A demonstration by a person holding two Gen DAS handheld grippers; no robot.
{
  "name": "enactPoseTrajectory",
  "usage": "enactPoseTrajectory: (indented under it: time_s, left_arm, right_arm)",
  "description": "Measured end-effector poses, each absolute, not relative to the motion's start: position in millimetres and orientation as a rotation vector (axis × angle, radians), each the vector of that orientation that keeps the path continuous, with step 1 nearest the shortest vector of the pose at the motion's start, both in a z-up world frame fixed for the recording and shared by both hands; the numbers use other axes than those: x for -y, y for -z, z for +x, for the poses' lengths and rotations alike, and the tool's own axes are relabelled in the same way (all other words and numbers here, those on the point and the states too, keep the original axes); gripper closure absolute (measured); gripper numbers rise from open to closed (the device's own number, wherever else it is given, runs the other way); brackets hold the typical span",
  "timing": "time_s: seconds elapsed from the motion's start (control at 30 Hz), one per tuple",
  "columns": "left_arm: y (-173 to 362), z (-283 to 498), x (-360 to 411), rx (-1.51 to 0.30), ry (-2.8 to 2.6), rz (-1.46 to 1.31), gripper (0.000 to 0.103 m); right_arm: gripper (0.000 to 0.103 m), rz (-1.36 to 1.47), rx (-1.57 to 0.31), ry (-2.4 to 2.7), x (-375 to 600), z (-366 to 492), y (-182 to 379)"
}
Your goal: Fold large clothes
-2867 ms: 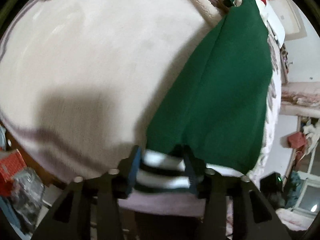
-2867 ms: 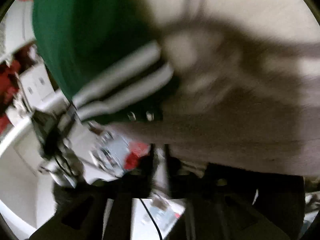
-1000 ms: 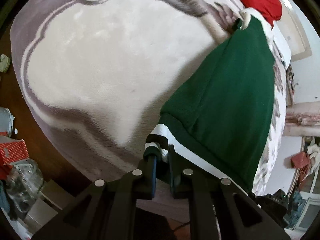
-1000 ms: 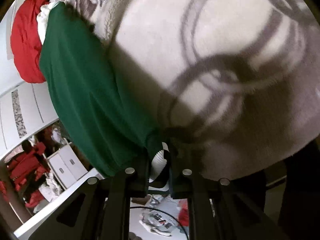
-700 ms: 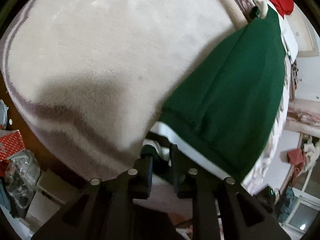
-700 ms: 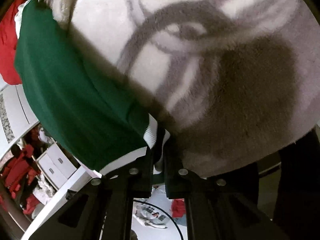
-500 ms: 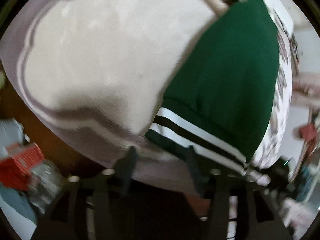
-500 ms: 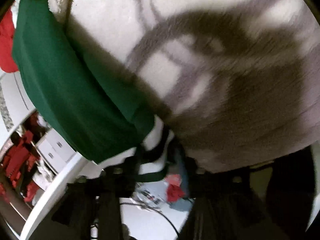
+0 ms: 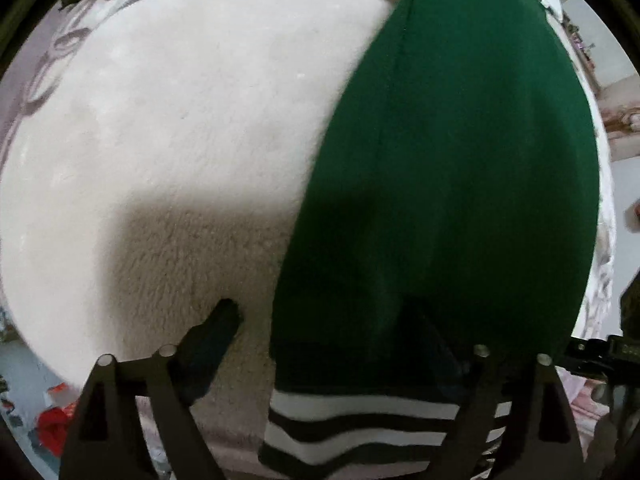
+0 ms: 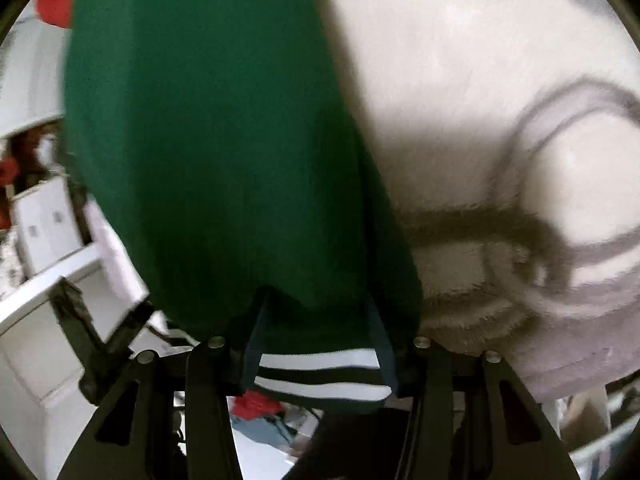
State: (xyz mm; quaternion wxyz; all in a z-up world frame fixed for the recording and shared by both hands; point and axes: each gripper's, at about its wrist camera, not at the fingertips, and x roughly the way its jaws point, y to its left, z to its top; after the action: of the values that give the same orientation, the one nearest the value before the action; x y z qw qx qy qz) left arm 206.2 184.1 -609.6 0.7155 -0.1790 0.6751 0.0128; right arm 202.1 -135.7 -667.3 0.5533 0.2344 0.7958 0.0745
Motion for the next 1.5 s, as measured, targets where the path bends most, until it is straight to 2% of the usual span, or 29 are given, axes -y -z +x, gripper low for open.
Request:
enactPoseTrajectory:
  time_s: [0.07,0.1,0.3,0.37,0.47,0.6,0.7,0.9,1.1,1.13,1.17,1.2,1.23,1.33,1.5]
  left_arm:
    - [612.5,204.6,-188.1,-1.486,0.003,-0.420,0.007]
    - [616.1,203.7,-191.1,-1.473,0.018,-0.459,0.000]
    - [622.3,189.4,-212.0,-1.364,-0.063,-0.645,0.000]
    - [619.3,187.0,-215.1,-1.379,-0.058,-0.649,0.000]
    - [591.0,187.5,-215.7,-1.443,-0.093,-0.581,0.001]
    - [518.8,201.4,-216.8,-1.379,-0.097,-0.415,0.001]
    - [490.2,252.6,-221.1,-1.331,-0.043,-0.383,0.000]
    - [478.5,423.7,-209.8,-1.195,0.056,-0.350,0.000]
    - [530.6,567.6,-185.2,-1.265,0.107,-0.296,0.001]
    - [539.0,582.8,-181.0,-1.278,0.113,-0.294,0.003]
    - [546.2,596.1,-177.6,-1.273,0.119,-0.284,0.009]
    - [547.0,602.9,-176.2,-1.261,0.138,-0.288,0.052]
    - [551.2,606.8,-175.7,-1.273,0.109,-0.276,0.091]
    - [548.1,601.1,-188.9,-1.235,0.085,-0.302,0.093]
    - [591.3,613.5,-222.8,-1.311,0.076,-0.432,0.091]
  right_arm:
    - [0.052,0.531,-1.900,-0.174,129.6,205.5,670.6]
    - [0.052,0.530,-1.905,-0.175,130.2,205.8,671.5]
    - [0.051,0.545,-1.942,-0.197,128.6,206.6,675.7]
    - [0.051,0.548,-1.958,-0.199,126.6,207.7,674.4]
    - [0.051,0.573,-1.978,-0.203,152.6,212.4,668.3]
    - [0.051,0.587,-1.945,-0.181,174.7,225.2,644.7]
    - [0.051,0.626,-1.881,-0.151,190.5,254.7,617.2]
    - [0.051,0.703,-1.694,-0.140,201.0,368.5,583.4]
    - [0.050,0.713,-1.550,-0.235,165.3,528.7,586.4]
    - [0.049,0.710,-1.525,-0.247,159.8,557.2,591.1]
    - [0.049,0.699,-1.507,-0.266,152.8,580.1,594.5]
    - [0.049,0.694,-1.490,-0.288,146.3,603.8,600.5]
    - [0.049,0.697,-1.477,-0.300,140.0,620.9,607.4]
    - [0.047,0.709,-1.468,-0.326,119.8,666.0,620.9]
    - [0.047,0.657,-1.501,-0.376,101.8,688.4,639.0]
